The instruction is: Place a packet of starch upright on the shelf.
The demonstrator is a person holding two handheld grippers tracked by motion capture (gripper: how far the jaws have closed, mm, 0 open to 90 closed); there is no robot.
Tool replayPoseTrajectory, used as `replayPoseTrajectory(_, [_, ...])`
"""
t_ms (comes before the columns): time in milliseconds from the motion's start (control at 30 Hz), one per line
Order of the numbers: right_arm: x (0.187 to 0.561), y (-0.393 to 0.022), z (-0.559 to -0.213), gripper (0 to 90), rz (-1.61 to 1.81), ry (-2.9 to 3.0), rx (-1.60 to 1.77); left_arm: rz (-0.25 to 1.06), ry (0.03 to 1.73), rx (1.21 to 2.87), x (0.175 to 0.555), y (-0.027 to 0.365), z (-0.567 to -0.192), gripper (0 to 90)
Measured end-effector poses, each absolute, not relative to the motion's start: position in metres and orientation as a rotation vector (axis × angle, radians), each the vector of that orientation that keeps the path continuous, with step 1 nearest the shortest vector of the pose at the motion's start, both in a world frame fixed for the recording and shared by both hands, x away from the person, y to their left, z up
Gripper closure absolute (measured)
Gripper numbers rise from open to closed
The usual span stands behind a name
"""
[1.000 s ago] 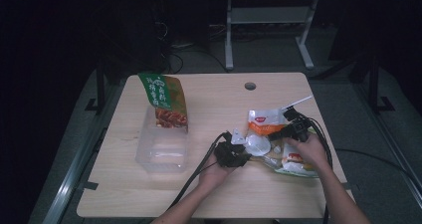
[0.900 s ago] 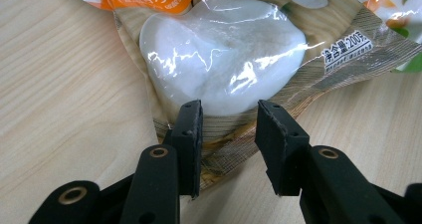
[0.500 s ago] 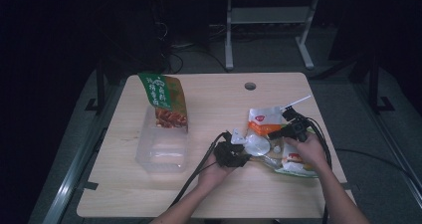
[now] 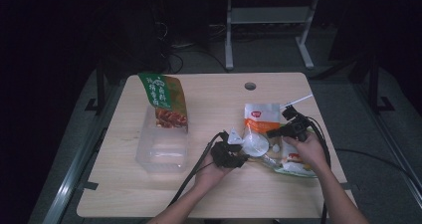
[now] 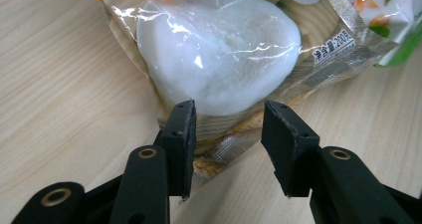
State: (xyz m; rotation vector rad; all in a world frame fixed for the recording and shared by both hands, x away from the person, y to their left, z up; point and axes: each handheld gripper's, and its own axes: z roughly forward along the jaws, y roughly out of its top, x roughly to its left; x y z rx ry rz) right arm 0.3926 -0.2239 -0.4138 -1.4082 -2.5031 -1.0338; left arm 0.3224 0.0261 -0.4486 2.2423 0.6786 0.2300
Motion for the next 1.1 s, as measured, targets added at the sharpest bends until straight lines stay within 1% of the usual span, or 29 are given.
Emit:
replayPoseTrajectory(167, [0.386, -0.223, -0.404, 89.7, -1.104, -2.509, -1.383, 0.23, 0.663, 2.231, 0.317, 0.031, -0.444, 53.0])
replayPoseTrajectory(367, [0.38, -0.218, -0.391, 89.7, -1.149, -2.534, -1.342, 0.247, 0.635, 2.222, 0.309, 0.039, -0.435, 51.5])
replayPoseTrajectory(533, [0.373, -0.209, -0.381, 89.8, -1.175, -2.561, -1.303, 0.246, 0.628, 2.193, 0.301, 0.047, -0.432, 49.4])
replayPoseTrajectory(733, [0.363, -0.2, -0.371, 89.9, -1.22, -2.585, -1.248, 0.215, 0.615, 2.176, 0.289, 0.057, -0.428, 46.3])
replayPoseTrajectory(1100, [0.347, -0.176, -0.353, 90.0, -1.276, -2.66, -1.15, 0.222, 0.568, 2.153, 0.267, 0.074, -0.423, 42.6])
